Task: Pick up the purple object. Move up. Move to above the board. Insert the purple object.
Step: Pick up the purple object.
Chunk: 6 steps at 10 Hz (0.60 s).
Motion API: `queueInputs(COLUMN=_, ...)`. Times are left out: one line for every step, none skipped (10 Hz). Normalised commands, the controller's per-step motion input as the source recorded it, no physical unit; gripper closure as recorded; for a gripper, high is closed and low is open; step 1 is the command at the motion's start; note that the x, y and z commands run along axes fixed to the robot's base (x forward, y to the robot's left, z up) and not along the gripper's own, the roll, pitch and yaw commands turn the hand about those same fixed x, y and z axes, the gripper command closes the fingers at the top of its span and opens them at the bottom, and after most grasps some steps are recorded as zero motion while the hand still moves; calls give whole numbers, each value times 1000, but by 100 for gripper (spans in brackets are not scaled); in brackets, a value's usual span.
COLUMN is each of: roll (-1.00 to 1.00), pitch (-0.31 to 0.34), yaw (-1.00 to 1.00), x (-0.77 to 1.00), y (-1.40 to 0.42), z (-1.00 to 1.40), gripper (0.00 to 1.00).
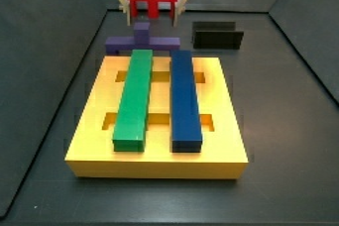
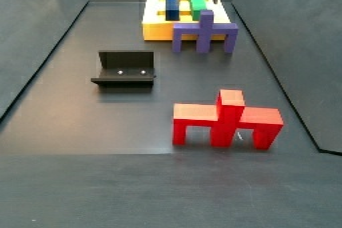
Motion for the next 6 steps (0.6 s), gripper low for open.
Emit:
queueInputs(roll=84, pitch=0, yaw=-54, x=-246, y=86, z=-254, gripper=0)
queueInputs(roll=37, pitch=0, yaw=-54, x=-214, y=191, z=-137, gripper=0)
queueInputs(roll=43, pitch=0, yaw=0, x=-137, y=143, z=-149, gripper=0)
queueInputs(roll=63, pitch=0, yaw=0, x=-11, y=91, z=-263, gripper=0)
queueInputs(roll=64, pitch=-26, yaw=0, x=-23, y=0, z=-280, gripper=0)
queueInputs(roll=71, pitch=0, yaw=0, x=0, y=0, z=-311, gripper=0)
